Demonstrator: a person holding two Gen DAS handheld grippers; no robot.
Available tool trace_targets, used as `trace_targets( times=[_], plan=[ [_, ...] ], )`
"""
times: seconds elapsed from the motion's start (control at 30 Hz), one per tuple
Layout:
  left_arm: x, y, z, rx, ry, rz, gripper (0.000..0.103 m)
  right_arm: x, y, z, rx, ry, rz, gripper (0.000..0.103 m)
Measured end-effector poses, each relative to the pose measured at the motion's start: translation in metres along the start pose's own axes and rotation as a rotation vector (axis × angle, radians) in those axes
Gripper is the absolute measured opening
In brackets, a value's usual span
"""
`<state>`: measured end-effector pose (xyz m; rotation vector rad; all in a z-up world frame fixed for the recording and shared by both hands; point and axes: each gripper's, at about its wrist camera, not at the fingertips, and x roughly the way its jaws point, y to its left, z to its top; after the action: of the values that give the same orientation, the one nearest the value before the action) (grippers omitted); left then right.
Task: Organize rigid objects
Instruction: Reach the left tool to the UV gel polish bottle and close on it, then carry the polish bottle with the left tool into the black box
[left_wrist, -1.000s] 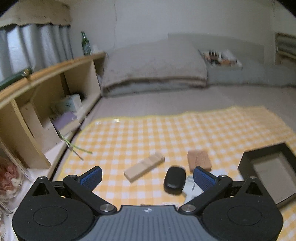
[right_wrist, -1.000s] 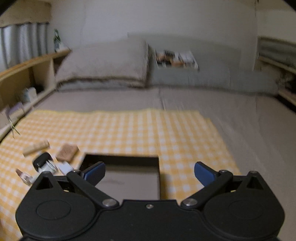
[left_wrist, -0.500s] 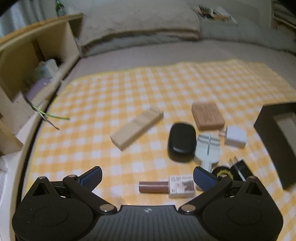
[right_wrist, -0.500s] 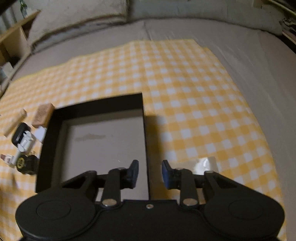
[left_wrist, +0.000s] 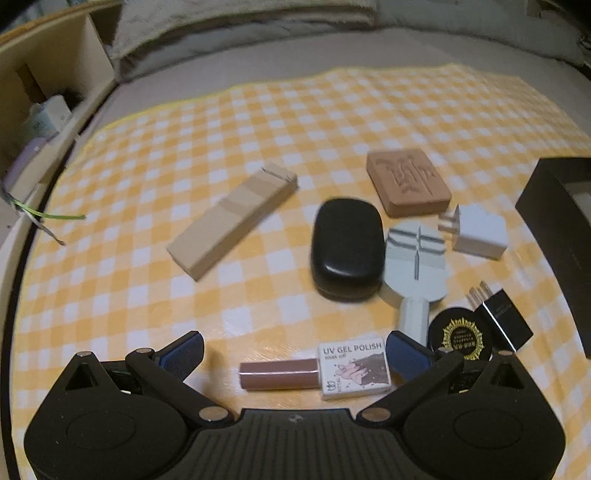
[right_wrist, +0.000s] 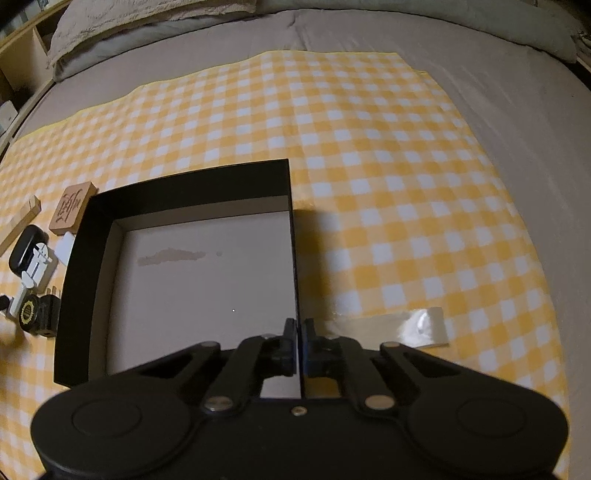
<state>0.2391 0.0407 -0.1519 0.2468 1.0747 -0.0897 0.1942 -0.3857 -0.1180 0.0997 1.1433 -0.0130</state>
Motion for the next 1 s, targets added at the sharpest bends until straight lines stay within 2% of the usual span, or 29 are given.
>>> trace_targets(
  times=[0.1,0.27,0.33,0.4,0.47,0.67,0.83,1.0],
  plan=[
    [0.008,-0.003,0.001,0.016,0.039,0.006,0.103,0.002,0.0,0.001,-0.005,0.001,-0.005,0.003],
    [0.013,0.006,0.002,-0.026,0.063,-0.029,0.103,0.003,-0.001,0.001,-0.007,0.002,-0.006,0.004],
    [0.014,0.01,0.001,-0.049,0.069,-0.041,0.1,0.004,0.0,0.001,-0.008,0.004,-0.01,0.005],
    [0.011,0.012,0.0,-0.081,0.069,-0.058,0.091,0.005,0.001,0.003,-0.002,0.008,-0.014,0.005],
    [0.007,0.013,0.0,-0.106,0.063,-0.063,0.086,0.007,0.002,0.004,-0.005,0.011,-0.018,0.005],
    [0.001,0.018,-0.002,-0.151,0.07,-0.063,0.086,0.008,0.002,0.004,-0.005,0.01,-0.017,0.005],
    [-0.02,0.026,0.001,-0.226,0.016,-0.037,0.086,0.008,0.002,0.005,-0.005,0.012,-0.016,0.004],
    [-0.044,0.021,0.008,-0.312,-0.04,-0.095,0.086,0.009,0.002,0.005,-0.003,0.014,-0.015,0.003]
  ],
)
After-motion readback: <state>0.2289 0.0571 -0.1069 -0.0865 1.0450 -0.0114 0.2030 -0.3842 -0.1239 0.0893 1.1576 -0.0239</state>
